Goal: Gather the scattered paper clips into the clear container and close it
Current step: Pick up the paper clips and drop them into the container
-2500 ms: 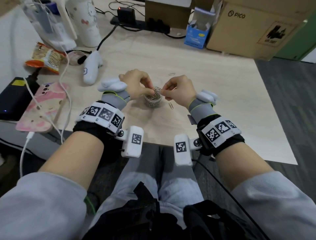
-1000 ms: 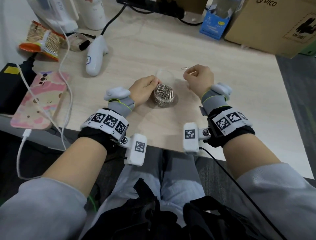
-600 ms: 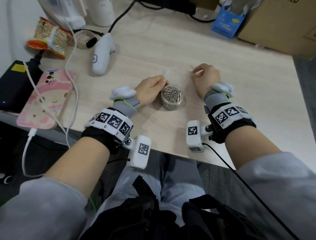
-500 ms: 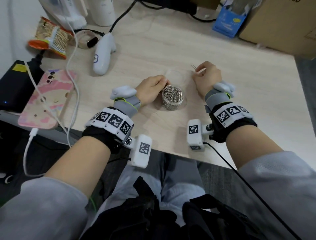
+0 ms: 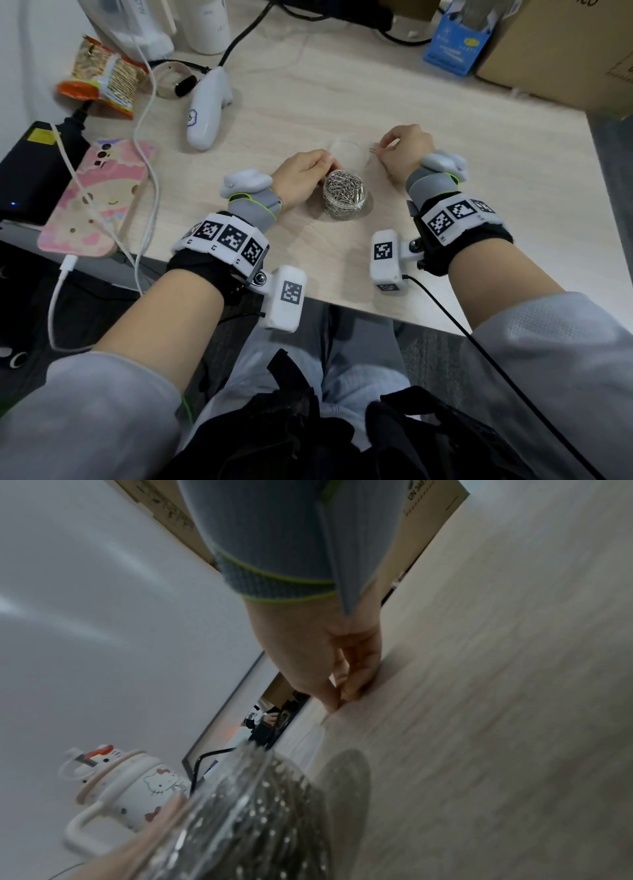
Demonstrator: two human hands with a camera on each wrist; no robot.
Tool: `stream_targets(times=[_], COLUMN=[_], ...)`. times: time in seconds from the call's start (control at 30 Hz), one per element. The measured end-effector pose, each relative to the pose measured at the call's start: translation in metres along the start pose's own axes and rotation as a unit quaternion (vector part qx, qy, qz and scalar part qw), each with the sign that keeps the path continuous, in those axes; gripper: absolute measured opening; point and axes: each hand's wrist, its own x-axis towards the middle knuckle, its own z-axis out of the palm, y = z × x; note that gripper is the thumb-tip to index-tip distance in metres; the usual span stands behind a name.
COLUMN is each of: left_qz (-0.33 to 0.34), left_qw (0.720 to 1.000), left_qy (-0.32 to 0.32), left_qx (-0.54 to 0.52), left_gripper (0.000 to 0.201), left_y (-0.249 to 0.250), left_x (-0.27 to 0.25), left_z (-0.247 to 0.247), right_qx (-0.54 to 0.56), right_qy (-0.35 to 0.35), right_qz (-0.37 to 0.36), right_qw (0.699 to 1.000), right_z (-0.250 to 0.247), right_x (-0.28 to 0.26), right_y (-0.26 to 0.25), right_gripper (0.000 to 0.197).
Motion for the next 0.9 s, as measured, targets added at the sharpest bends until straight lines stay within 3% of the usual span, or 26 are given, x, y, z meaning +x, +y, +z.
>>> stream_targets(times=[0.17, 0.3, 0.37, 0.43, 0.5, 0.57, 0.73, 0.9], left_qz=[-0.017, -0.025, -0.028, -0.031, -0.030, -0.030, -0.029, -0.033], left_qw=[1.000, 1.000, 1.000, 0.999, 1.000, 1.000, 0.999, 0.999], left_qy=[0.009, 0.013, 0.014, 0.012, 0.010, 0.009, 0.010, -0.004], left_qx=[-0.001, -0.005, -0.006, -0.006, -0.001, -0.003, -0.010, -0.013], left_gripper=[0.036, 0.036, 0.036, 0.033, 0.029, 0.026, 0.025, 0.035], left_y=[0.001, 0.004, 0.005, 0.006, 0.008, 0.009, 0.009, 0.008], left_x=[0.002, 0.001, 0.001, 0.001, 0.000, -0.001, -0.002, -0.004], left_z=[0.001, 0.002, 0.002, 0.003, 0.003, 0.002, 0.002, 0.002], right_qx=[-0.103, -0.146, -0.124, -0.030, 0.111, 0.177, 0.128, 0.099], right_qy=[-0.017, -0.057, -0.074, -0.112, -0.150, -0.172, -0.209, -0.165], right_qz=[0.015, 0.020, 0.022, 0.052, 0.090, 0.090, 0.049, 0.033], right_qw=[0.994, 0.987, 0.989, 0.992, 0.978, 0.965, 0.968, 0.981], right_z=[0.002, -0.005, -0.009, -0.014, -0.021, -0.029, -0.030, -0.027], right_x=[-0.003, -0.016, -0.023, -0.029, -0.037, -0.046, -0.064, -0.057], right_y=[0.000, 0.003, 0.004, 0.004, 0.000, -0.006, -0.015, -0.017], right_gripper=[0.030, 0.029, 0.018, 0.011, 0.012, 0.017, 0.011, 0.030])
